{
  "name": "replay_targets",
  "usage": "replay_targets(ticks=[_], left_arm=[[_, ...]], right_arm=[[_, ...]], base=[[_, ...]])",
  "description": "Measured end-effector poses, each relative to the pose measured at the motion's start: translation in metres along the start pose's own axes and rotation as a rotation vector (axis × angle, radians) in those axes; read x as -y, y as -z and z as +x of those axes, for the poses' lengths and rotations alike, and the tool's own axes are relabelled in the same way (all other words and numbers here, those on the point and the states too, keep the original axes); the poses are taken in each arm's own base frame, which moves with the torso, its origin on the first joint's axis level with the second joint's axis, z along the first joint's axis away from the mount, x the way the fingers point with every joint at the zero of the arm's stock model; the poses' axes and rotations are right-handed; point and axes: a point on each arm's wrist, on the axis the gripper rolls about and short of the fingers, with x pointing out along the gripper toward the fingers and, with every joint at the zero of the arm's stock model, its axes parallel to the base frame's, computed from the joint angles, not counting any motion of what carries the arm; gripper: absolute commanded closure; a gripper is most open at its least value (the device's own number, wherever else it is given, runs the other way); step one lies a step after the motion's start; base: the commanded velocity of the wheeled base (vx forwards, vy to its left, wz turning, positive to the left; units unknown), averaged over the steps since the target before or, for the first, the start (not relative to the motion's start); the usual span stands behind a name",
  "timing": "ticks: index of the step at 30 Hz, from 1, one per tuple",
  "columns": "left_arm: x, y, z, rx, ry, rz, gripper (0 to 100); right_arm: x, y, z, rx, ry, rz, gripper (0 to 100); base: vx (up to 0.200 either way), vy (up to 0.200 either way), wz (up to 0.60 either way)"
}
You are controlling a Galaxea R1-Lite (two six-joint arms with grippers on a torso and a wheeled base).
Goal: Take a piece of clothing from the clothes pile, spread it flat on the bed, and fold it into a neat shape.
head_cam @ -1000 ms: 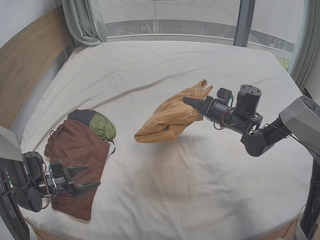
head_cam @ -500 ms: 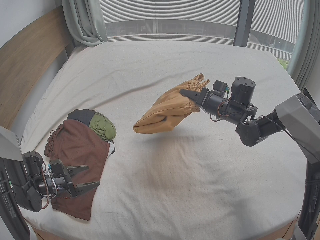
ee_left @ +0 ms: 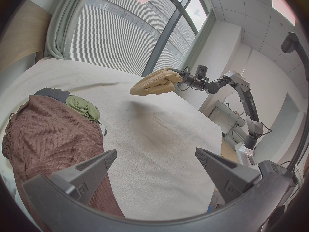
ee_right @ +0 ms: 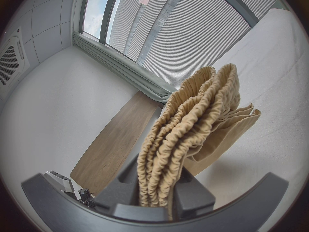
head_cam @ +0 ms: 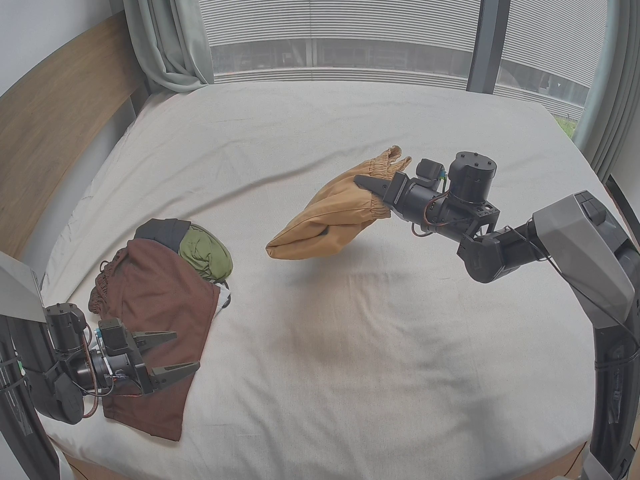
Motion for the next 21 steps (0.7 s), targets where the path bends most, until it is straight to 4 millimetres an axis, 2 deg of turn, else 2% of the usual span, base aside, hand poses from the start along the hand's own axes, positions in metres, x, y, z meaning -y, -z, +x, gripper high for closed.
replay_targets(ticks=[5,12,15,21], left_arm=[[0.000,0.001,0.000,-0.002,-0.001,-0.005,0],[-0.001,0.003,0.001,-0.005,0.000,-0.010,0],[-0.001,0.003,0.001,-0.007,0.000,-0.013,0],[-0.001,0.003,0.001,-0.007,0.002,-0.013,0]], right_arm=[[0.011,0.001,0.010,-0.001,0.006,0.002,100],[0.042,0.024,0.018,-0.031,0.041,0.023,100],[0.061,0.033,0.015,-0.045,0.075,0.041,100],[0.086,0.052,0.005,-0.082,0.133,0.063,100]], base=[[0.000,0.000,0.00],[0.000,0.000,0.00],[0.000,0.000,0.00],[0.000,0.000,0.00]])
